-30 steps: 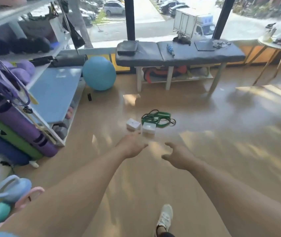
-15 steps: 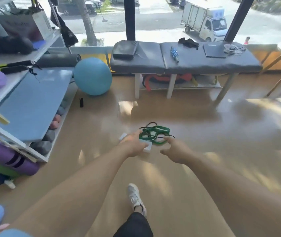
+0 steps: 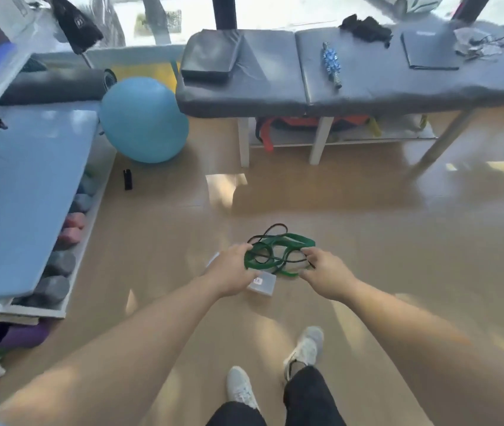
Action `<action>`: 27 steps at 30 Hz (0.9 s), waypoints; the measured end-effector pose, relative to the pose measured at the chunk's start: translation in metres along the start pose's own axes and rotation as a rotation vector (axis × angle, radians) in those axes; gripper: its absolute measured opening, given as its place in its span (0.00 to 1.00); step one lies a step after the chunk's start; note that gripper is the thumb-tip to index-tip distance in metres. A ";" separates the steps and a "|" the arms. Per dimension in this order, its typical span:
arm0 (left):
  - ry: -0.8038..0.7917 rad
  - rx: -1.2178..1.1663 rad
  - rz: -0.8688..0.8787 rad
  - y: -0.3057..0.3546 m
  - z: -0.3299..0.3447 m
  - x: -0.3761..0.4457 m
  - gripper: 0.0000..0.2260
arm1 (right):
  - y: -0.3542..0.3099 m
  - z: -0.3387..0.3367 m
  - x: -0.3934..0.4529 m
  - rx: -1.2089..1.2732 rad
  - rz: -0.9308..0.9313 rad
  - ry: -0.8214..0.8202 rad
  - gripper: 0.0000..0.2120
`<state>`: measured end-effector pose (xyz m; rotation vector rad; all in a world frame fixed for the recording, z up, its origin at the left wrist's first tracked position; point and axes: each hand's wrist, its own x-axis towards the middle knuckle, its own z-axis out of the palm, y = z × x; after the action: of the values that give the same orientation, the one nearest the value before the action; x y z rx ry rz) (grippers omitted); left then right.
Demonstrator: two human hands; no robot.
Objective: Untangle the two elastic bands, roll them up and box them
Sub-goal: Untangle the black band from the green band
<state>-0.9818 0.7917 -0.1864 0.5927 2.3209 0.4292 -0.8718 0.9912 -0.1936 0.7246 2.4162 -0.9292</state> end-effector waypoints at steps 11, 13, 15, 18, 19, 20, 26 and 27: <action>0.006 0.099 -0.037 -0.098 0.070 0.316 0.31 | 0.081 -0.008 0.386 0.088 -0.004 0.099 0.17; 0.058 -0.064 -0.080 -0.135 0.124 0.372 0.33 | 0.109 0.051 0.442 0.362 0.018 0.240 0.14; 0.020 -0.086 -0.085 -0.176 0.187 0.414 0.34 | 0.144 0.130 0.483 0.302 -0.014 0.141 0.14; -0.162 0.097 -0.040 -0.232 0.284 0.457 0.37 | 0.210 0.253 0.524 -0.006 -0.035 -0.164 0.20; -0.217 0.173 -0.020 -0.248 0.312 0.471 0.40 | 0.229 0.286 0.538 -0.109 -0.045 -0.210 0.23; -0.269 0.260 0.013 -0.260 0.337 0.484 0.42 | 0.244 0.311 0.551 -0.181 -0.059 -0.228 0.26; -0.350 0.706 0.206 -0.312 0.442 0.532 0.60 | 0.291 0.386 0.630 -0.719 -0.316 -0.169 0.43; -0.295 0.720 0.239 -0.318 0.450 0.541 0.56 | 0.297 0.391 0.640 -0.788 -0.357 -0.141 0.45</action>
<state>-1.1172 0.8691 -0.9426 1.1903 2.0827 -0.3986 -1.0923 1.1002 -0.9614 -0.0587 2.5194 -0.0737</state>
